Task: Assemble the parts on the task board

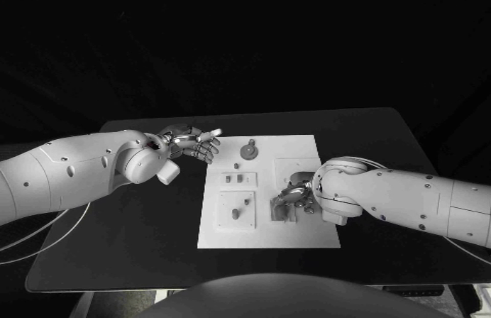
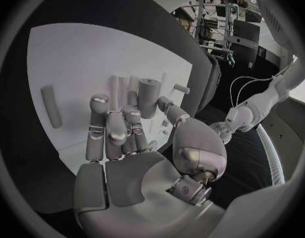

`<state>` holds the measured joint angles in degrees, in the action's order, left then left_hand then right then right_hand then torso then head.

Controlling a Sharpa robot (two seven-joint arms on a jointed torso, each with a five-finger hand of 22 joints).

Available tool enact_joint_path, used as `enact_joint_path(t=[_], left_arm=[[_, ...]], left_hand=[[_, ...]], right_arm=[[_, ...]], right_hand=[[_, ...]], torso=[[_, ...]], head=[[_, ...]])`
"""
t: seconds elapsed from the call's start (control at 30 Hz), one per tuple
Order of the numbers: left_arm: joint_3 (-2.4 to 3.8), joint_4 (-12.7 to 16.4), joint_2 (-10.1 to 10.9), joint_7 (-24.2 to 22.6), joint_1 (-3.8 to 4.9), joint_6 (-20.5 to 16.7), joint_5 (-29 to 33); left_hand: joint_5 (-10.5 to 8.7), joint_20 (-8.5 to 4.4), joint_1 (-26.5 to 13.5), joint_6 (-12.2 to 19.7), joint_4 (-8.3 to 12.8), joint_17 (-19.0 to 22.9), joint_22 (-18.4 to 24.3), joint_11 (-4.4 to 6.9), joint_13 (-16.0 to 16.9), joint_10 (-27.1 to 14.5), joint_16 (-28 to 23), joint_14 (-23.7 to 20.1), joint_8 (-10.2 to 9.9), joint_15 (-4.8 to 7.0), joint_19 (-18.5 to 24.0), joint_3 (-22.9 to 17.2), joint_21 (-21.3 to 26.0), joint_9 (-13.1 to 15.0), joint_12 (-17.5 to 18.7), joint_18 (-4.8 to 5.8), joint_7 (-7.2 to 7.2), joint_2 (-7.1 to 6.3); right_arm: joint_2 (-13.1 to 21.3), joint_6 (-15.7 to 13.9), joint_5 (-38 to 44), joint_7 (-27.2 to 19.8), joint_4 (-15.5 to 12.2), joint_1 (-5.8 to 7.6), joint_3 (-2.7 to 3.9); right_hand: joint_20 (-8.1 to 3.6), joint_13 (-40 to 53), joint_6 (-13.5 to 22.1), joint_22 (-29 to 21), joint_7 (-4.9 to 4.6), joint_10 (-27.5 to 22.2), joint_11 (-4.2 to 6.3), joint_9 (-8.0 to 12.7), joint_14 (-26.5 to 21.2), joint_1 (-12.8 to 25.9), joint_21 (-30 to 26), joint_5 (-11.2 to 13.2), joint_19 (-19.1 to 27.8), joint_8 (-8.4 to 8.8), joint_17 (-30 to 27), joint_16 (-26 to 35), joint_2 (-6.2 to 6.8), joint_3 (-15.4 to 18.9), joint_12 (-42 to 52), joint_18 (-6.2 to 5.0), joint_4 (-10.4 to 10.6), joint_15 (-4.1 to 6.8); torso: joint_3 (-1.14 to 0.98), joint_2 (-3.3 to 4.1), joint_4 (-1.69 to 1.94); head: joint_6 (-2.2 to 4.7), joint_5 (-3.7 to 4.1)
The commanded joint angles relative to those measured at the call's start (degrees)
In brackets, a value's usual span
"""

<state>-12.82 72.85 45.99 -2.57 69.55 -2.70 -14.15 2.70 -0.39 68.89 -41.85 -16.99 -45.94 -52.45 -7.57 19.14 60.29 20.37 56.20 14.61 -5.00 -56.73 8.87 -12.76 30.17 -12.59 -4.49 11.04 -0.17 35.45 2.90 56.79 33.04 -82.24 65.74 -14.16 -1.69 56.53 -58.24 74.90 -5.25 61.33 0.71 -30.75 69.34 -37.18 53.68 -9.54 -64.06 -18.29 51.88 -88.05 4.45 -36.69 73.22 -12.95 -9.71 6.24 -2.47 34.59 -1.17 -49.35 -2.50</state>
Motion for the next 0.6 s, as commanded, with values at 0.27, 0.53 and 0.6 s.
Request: enact_joint_path(t=[0.27,0.53,0.6], left_arm=[[0.04,0.06,-0.08,-0.28,0.05,0.87,0.06],[0.04,0.03,-0.08,-0.28,0.05,0.88,0.06],[0.04,0.03,-0.08,-0.28,0.05,0.87,0.06]], left_hand=[[0.2,-0.11,-0.8,0.52,0.04,-0.07,-0.05,0.08,-0.07,-0.33,-0.26,-0.13,-0.33,-0.24,0.4,-0.33,0.32,-0.1,0.15,-1.12,1.53,-0.02],[0.2,-0.1,-0.83,0.53,0.04,-0.09,-0.05,0.07,-0.07,-0.34,-0.28,-0.14,-0.33,-0.24,0.42,-0.38,0.32,-0.1,0.15,-1.12,1.53,-0.02],[0.2,-0.1,-0.84,0.53,0.04,-0.09,-0.06,0.07,-0.07,-0.35,-0.28,-0.14,-0.33,-0.24,0.42,-0.39,0.32,-0.1,0.15,-1.12,1.53,-0.02]], right_arm=[[-0.37,1.05,0.34,-0.43,0.3,-0.11,-0.02],[-0.54,0.82,0.34,-0.52,0.48,-0.11,-0.02],[-0.59,0.83,0.34,-0.6,0.45,-0.11,-0.02]], right_hand=[[0.05,-0.06,-0.03,0.45,-0.36,-0.28,-0.03,-0.03,-0.69,0.34,-0.28,0.25,0.48,0.31,-0.12,-0.3,0.25,-0.05,0.42,-2.05,0.61,0.27],[0.08,-0.08,0.01,0.46,-0.38,-0.36,-0.05,-0.03,-0.83,0.7,-0.3,0.33,0.52,0.35,-0.32,-0.36,0.53,-0.06,0.45,-2.05,1.05,0.25],[0.08,-0.1,0.02,0.46,-0.39,-0.4,-0.06,-0.03,-0.88,0.87,-0.31,0.35,0.54,0.37,-0.41,-0.39,0.83,-0.08,0.46,-2.05,1.28,0.25]], torso=[[0.04,0.0,0.02],[0.03,0.01,-0.01],[0.01,-0.01,0.01]], head=[[-0.11,-0.06],[-0.12,-0.06],[-0.19,-0.06]])
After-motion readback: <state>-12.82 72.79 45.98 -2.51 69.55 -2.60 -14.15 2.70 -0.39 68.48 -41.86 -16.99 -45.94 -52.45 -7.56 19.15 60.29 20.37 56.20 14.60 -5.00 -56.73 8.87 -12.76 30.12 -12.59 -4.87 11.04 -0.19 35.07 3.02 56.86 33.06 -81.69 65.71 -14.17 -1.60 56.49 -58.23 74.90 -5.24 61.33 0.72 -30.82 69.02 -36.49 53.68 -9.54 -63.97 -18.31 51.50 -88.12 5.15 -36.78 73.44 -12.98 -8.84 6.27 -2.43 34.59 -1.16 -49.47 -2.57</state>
